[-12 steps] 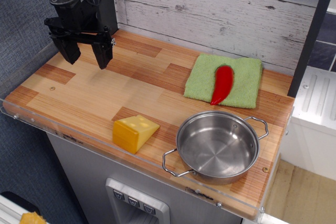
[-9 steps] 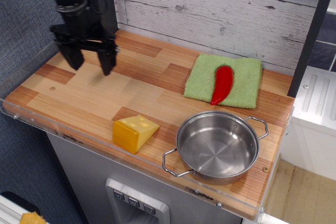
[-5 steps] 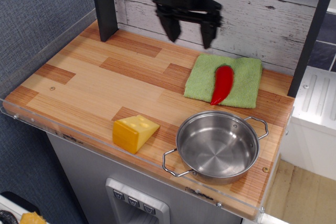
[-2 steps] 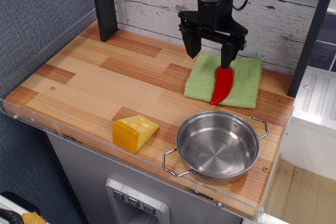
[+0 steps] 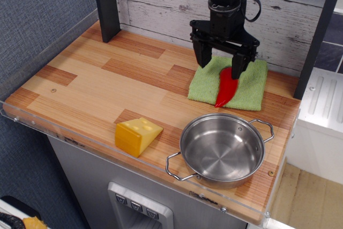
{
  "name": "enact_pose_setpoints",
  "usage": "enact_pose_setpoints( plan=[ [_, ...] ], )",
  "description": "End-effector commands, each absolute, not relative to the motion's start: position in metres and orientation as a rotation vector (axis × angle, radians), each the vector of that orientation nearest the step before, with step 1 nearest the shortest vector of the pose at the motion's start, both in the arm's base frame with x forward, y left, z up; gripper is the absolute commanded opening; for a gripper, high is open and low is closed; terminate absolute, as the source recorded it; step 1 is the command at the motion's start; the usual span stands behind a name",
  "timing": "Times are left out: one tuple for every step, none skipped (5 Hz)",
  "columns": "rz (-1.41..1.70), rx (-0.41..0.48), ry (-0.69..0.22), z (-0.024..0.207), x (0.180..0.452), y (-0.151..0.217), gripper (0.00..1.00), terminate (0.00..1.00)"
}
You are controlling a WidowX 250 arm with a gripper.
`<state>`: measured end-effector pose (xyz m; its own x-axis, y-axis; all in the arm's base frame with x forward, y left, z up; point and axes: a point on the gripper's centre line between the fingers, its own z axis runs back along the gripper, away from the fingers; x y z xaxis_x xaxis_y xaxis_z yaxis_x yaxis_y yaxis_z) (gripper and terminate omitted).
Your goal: Move the red pepper to the front left corner of the table
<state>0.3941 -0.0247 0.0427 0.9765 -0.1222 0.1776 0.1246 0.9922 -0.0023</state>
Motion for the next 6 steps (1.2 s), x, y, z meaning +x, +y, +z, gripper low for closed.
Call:
enact_pose_setpoints(
  plan=[
    [-0.156,-0.018,-0.232,0.047,0.402,-0.037,1.0,0.0],
    [-0.174,-0.02,-0.223,0.042,0.403,-0.041,1.0,0.0],
    [-0.172,-0.016,-0.222,0.041,0.403,-0.042,1.0,0.0],
    [-0.171,-0.016,-0.218,0.036,0.404,-0.042,1.0,0.0],
    [-0.168,-0.012,-0.212,0.036,0.402,-0.043,1.0,0.0],
    [-0.158,-0.009,-0.201,0.034,0.402,-0.042,1.0,0.0]
  ],
)
